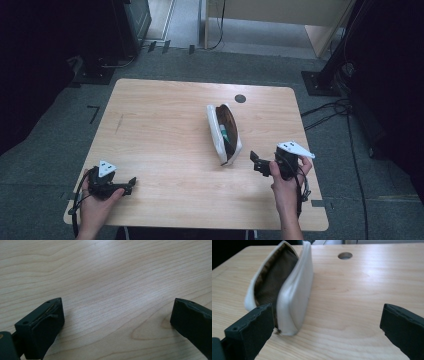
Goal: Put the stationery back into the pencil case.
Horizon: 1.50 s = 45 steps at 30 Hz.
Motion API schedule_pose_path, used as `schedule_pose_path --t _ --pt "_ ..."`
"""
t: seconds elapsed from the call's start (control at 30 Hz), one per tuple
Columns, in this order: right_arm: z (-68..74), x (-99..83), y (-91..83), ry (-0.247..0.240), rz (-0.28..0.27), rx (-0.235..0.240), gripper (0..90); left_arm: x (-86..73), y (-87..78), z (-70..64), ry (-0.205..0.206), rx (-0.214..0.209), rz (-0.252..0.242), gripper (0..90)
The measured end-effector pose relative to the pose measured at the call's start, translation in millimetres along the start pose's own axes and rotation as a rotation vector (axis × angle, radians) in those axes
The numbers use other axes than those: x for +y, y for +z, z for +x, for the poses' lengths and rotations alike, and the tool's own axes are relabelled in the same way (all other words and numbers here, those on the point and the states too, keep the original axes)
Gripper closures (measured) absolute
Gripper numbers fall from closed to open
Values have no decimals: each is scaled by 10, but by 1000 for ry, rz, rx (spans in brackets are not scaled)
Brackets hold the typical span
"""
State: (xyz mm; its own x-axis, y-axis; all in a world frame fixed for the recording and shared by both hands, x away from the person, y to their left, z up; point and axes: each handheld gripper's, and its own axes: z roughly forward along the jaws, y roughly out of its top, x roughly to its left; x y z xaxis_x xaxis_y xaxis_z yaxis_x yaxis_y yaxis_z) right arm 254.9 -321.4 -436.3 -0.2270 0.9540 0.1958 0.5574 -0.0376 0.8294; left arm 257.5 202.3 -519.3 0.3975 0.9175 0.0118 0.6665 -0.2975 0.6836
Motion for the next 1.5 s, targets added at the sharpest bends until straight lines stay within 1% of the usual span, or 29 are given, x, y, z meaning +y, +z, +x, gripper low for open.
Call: schedule_pose_path --t 0.1,0.2,0.27,0.33,0.43,0.67,0.8,0.93,1.03,1.1,1.2,1.3,1.33,1.5 --pt "-99 -88 -21 9 13 -21 0 0 0 0 0 0 0 0" --pt "-184 -170 -41 21 23 -24 0 0 0 0 0 0 0 0" --pt "-234 -224 -48 24 30 -36 0 0 0 0 0 0 0 0" --pt "-284 -284 -44 15 41 -48 0 0 0 0 0 0 0 0" --pt "-365 -383 -29 14 57 -53 0 0 0 -1 0 0 0 0" --pt "-554 -588 -7 33 103 -94 0 0 0 -1 0 0 -1 0" --pt "-654 -702 1 27 128 -129 0 -1 1 -2 1 -1 -1 0" --pt "-741 -820 3 44 156 -145 0 0 1 -2 1 -2 -1 0" --pt "-776 -875 -5 49 170 -162 0 -1 1 -2 1 -2 -2 0" --pt "-786 -880 -17 47 163 -159 0 -1 1 -2 1 -2 -2 0" --pt "-771 -893 2 29 168 -188 0 -1 0 -3 4 -4 -1 0" --pt "-717 -895 37 -25 195 -227 0 0 0 -3 7 -6 0 0" --pt "-698 -897 45 -37 200 -234 0 1 1 -3 8 -6 0 0" --pt "-696 -898 45 -35 201 -232 0 2 2 -4 10 -7 1 0"
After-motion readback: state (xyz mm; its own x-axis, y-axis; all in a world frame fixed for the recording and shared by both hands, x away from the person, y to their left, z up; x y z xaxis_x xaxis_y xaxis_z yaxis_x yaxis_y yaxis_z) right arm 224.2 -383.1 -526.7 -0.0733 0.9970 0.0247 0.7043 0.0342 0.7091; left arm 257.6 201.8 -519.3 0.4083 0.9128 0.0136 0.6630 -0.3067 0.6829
